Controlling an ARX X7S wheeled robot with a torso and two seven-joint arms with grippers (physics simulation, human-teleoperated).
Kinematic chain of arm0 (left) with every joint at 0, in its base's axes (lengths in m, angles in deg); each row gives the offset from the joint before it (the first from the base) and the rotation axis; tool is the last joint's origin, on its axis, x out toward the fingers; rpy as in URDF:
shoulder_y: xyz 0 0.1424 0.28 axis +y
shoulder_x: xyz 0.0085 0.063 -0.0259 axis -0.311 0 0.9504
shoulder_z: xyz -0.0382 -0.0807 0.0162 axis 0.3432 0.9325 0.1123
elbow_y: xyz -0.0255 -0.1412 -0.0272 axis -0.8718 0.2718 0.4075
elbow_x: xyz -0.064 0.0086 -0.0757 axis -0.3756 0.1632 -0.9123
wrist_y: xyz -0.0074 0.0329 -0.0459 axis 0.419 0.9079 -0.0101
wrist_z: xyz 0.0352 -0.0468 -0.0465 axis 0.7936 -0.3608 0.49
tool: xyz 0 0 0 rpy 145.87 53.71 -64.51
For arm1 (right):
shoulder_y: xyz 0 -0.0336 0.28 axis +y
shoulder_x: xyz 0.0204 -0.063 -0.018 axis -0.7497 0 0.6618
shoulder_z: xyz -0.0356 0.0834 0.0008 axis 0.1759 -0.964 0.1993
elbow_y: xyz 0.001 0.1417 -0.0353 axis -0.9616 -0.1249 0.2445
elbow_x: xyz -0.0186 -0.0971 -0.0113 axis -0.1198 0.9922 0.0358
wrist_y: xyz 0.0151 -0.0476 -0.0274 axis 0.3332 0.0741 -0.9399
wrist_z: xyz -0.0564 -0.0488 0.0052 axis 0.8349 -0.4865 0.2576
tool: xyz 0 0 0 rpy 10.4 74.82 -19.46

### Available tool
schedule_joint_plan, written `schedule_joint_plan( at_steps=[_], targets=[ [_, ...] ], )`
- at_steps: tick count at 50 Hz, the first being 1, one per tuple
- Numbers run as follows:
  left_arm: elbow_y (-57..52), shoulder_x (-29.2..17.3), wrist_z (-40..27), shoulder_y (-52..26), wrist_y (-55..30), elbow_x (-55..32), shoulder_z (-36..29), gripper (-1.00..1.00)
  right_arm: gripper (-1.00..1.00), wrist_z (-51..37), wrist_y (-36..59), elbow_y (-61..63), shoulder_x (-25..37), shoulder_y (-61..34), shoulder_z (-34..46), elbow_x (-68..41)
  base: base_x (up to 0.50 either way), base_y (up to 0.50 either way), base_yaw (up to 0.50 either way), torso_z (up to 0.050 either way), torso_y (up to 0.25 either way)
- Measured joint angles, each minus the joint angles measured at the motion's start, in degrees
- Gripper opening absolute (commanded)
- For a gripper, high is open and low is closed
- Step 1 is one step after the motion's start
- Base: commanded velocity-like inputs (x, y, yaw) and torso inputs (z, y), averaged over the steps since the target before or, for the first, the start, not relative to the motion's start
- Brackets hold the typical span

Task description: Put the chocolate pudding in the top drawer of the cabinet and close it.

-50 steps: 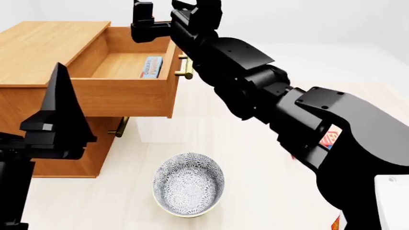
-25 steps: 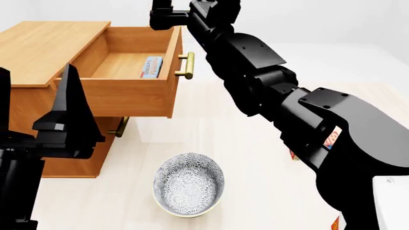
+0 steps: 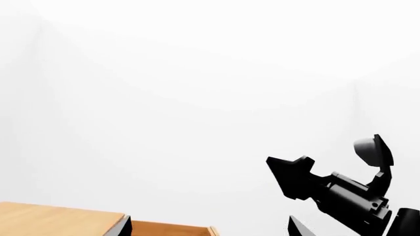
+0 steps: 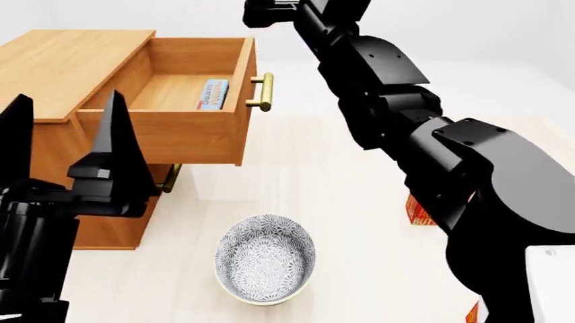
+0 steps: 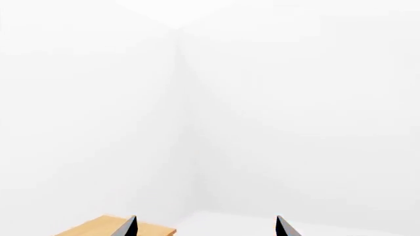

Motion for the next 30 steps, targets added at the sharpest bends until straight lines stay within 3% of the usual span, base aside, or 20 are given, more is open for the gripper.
schedule_joint_plan(
  at_steps=[30],
  targets=[
    [0.33, -0.19, -0.09, -0.35, 0.56, -0.53, -0.58, 1.00, 1.00, 7.51, 14.04, -8.90, 0.22, -5.78, 3.17, -0.59, 0.00, 0.00, 0.00, 0.000, 0.000]
  ],
)
